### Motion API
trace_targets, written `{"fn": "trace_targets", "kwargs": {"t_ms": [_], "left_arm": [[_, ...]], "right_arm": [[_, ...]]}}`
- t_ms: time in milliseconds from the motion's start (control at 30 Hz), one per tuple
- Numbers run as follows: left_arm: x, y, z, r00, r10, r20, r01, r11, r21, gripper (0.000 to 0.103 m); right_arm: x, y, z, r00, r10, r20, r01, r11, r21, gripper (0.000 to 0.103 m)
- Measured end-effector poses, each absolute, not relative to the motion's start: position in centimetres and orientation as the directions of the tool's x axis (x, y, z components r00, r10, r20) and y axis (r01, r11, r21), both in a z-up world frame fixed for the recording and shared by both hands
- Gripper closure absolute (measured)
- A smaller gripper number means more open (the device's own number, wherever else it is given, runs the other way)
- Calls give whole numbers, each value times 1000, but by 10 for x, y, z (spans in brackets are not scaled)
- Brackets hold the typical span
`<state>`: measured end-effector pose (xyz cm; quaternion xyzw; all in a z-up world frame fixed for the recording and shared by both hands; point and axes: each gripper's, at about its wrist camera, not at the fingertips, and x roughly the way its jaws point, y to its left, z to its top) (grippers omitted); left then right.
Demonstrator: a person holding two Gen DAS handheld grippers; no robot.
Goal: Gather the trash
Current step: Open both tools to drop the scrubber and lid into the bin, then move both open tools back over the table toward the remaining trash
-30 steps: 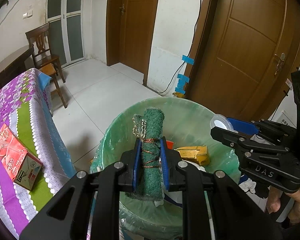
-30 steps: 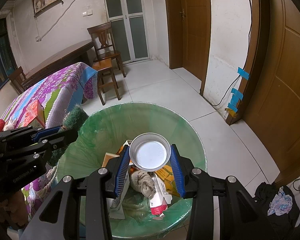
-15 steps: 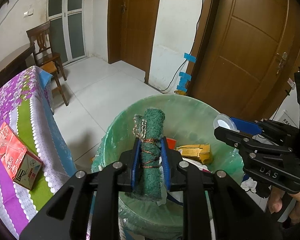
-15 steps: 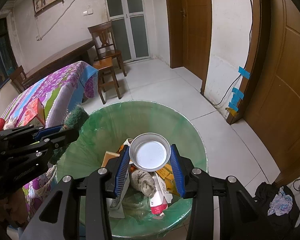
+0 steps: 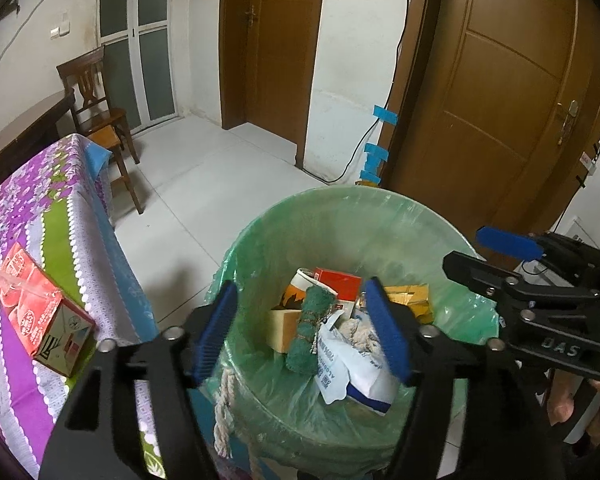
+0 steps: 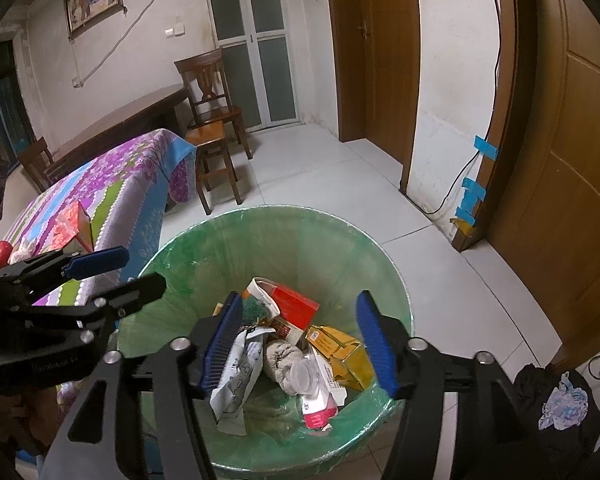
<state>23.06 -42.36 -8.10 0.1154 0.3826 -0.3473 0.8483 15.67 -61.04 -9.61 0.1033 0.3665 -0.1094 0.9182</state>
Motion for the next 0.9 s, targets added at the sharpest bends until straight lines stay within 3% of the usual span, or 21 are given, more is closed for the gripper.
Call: {"fn": "trace_targets", "kwargs": {"t_ms": [167, 233, 633, 900], "left_arm": [[225, -414, -76, 477, -502, -722, 681, 730, -57, 19], [223, -405, -72, 485, -506, -713, 680, 731, -57, 15], [209, -293, -54, 578, -476, -663, 593, 803, -59, 10], [214, -168, -50, 660, -341, -670, 487, 873, 35, 8]], "right_arm": [[140, -607, -87, 736, -136, -663, 289, 949, 126, 19], [129, -607, -83, 749, -142, -647, 297, 945, 136, 17], [77, -548, -41, 858, -40, -512, 170, 963, 209, 7], [101, -460, -44, 841, 132, -524, -19, 976, 215, 7]]}}
